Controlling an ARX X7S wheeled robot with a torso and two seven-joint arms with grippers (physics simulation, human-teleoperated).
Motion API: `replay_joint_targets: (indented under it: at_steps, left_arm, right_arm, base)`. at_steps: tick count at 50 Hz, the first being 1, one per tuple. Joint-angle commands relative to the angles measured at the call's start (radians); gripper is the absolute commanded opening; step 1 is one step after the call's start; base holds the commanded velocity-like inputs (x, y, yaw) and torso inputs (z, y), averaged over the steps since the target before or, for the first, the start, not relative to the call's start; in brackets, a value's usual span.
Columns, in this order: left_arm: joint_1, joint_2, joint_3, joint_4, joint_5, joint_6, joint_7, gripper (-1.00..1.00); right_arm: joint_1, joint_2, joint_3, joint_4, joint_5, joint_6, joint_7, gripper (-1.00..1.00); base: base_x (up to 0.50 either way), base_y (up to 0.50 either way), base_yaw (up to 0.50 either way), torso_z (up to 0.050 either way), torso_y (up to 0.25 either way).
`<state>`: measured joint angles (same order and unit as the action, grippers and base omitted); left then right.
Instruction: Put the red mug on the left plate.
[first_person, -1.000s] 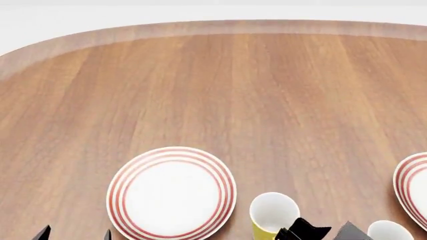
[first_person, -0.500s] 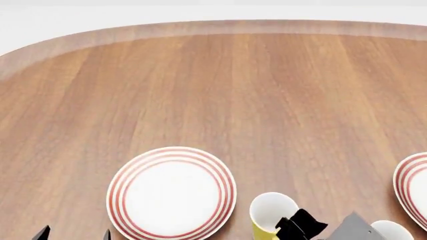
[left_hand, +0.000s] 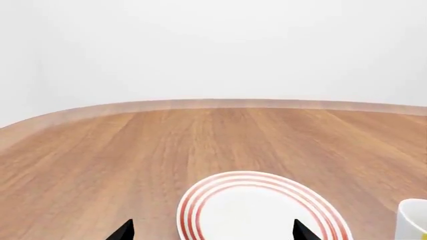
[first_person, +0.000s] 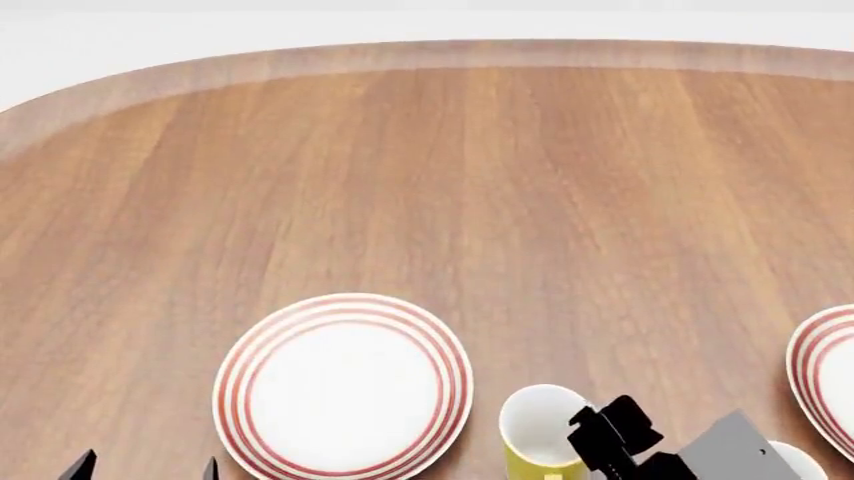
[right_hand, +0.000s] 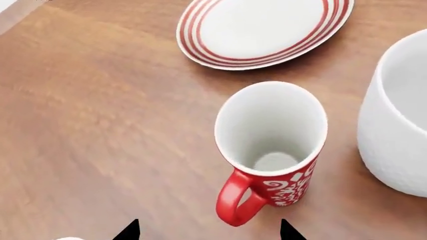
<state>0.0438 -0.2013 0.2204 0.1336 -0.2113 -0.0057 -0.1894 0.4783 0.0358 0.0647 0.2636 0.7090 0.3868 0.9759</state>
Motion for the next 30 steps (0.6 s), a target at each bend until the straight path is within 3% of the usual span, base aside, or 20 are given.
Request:
replay_joint_targets:
  at_steps: [1, 30]
  left_arm:
    - [0.0, -0.006, 0.003, 0.0, -0.007, 0.003, -0.005, 1.0]
    - [-0.007, -0.019, 0.013, -0.009, -0.017, 0.014, -0.022, 1.0]
  right_arm:
    - [0.049, 0.006, 0.012, 0.09, 0.032, -0.045, 0.006, 1.0]
    - [0.14, 0.026, 0.015, 0.356, 0.043, -0.178, -0.04, 1.0]
  base:
    - [0.0, 0.0, 0.0, 0.0, 0.0]
    - [0.0, 0.0, 0.0, 0.0, 0.0]
